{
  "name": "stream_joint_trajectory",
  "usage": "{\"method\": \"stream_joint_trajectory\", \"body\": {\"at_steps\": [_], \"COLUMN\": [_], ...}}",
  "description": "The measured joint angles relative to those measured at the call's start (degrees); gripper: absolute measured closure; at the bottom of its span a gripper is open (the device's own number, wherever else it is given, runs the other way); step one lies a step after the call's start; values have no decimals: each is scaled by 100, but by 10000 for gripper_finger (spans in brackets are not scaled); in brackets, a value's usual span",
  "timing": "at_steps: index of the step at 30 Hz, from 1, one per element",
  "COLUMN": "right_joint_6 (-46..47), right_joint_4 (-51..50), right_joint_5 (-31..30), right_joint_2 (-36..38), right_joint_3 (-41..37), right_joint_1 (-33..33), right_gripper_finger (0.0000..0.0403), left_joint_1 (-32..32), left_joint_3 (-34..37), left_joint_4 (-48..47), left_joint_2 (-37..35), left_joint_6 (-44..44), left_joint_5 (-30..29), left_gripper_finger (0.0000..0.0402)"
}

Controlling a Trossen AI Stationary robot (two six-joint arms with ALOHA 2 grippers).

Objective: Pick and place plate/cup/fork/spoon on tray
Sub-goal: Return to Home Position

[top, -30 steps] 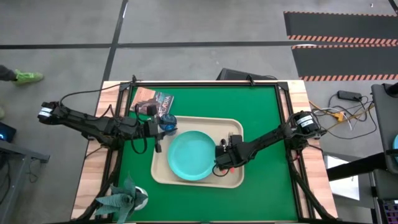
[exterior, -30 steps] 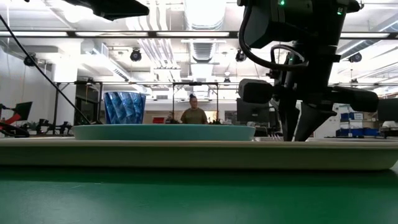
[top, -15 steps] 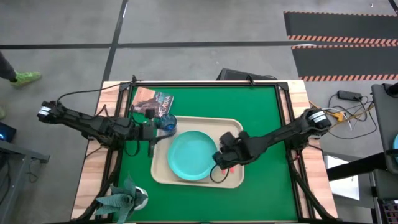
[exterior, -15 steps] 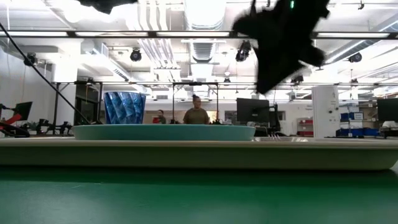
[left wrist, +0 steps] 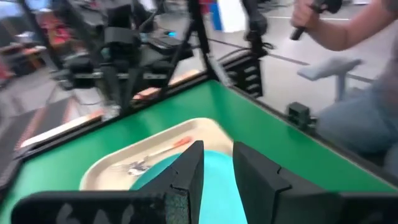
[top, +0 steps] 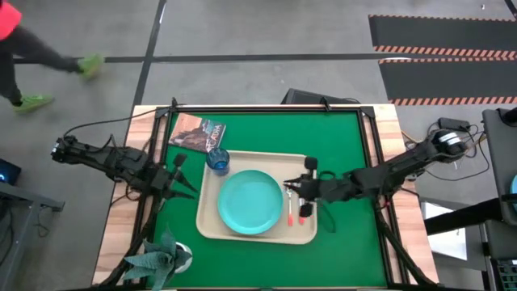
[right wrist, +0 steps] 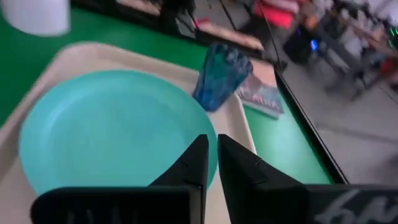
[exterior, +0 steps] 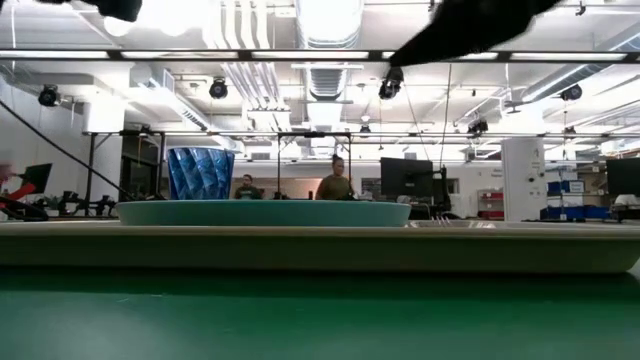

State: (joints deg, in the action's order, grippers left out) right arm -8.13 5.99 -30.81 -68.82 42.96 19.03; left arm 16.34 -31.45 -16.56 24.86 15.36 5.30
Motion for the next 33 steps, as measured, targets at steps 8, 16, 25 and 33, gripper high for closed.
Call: {"method": "stream_joint_trajectory", "body": {"at_steps": [8,16,25,33], "right_joint_6": [-298,-246,-342,-699], "right_joint_4": [957,977,912,295], "right_joint_5": [730,732,728,631], "right_joint_2": [1933,3869,5985,6851], "right_joint_3": [-1851,-3064,-4220,-4141], "right_joint_1": [-443,-509,-509,-506], "right_gripper_finger": [376,376,376,376], "left_joint_1": [-9,-9,-12,-15], "left_joint_3": [890,2047,2469,2735], "left_joint_4": [464,890,1011,1445], "left_joint_2": [-959,-1957,-2401,-2420], "left_joint_6": [-172,-604,-565,-284], "left_joint_5": [-649,-1053,-1379,-2152], "left_gripper_finger": [377,400,401,401]}}
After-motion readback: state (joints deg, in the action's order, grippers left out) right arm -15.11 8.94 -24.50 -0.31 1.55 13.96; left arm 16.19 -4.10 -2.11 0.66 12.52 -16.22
